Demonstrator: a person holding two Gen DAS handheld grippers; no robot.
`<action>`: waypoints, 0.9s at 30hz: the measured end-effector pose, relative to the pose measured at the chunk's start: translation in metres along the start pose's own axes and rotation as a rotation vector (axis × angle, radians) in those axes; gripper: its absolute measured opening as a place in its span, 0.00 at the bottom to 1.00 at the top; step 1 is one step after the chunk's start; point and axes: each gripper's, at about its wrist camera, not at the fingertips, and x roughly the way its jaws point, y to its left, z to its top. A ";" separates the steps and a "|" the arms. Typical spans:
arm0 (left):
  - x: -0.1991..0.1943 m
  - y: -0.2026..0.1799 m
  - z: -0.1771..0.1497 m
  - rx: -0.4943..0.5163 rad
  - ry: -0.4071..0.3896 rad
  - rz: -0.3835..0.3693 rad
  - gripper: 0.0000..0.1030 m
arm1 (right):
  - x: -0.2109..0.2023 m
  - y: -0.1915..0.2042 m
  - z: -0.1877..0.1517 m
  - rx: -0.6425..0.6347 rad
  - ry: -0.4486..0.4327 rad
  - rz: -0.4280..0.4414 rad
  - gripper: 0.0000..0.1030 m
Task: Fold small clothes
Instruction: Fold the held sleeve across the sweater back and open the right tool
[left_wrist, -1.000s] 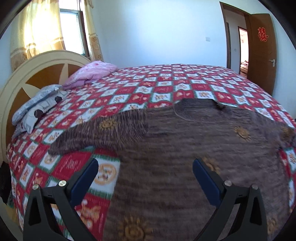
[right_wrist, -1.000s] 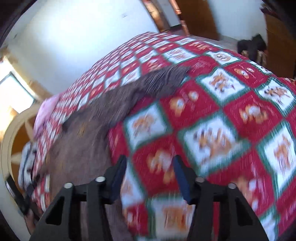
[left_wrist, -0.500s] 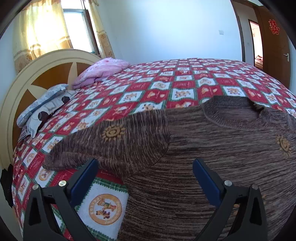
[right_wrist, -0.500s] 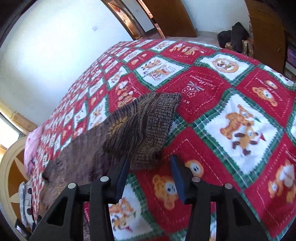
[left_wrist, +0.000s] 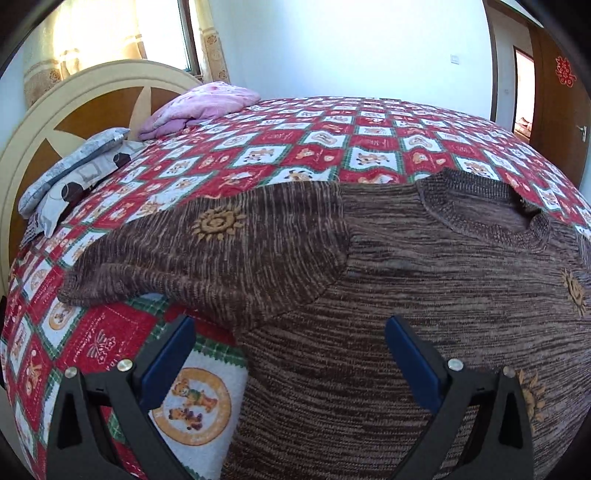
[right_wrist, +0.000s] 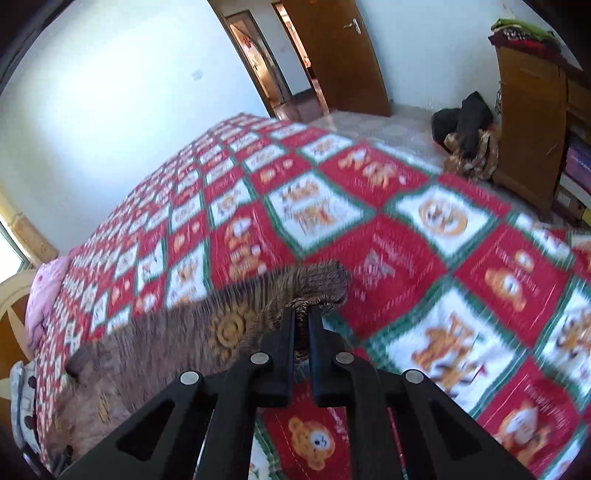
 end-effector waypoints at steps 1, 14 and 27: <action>0.001 0.001 0.000 -0.006 0.003 -0.002 1.00 | -0.004 0.004 0.003 -0.015 -0.012 0.000 0.06; 0.004 0.007 -0.003 -0.029 0.013 -0.046 1.00 | -0.047 0.174 -0.013 -0.426 -0.126 0.138 0.05; 0.008 0.005 -0.006 -0.013 0.038 -0.115 1.00 | -0.009 0.320 -0.154 -0.830 0.021 0.309 0.05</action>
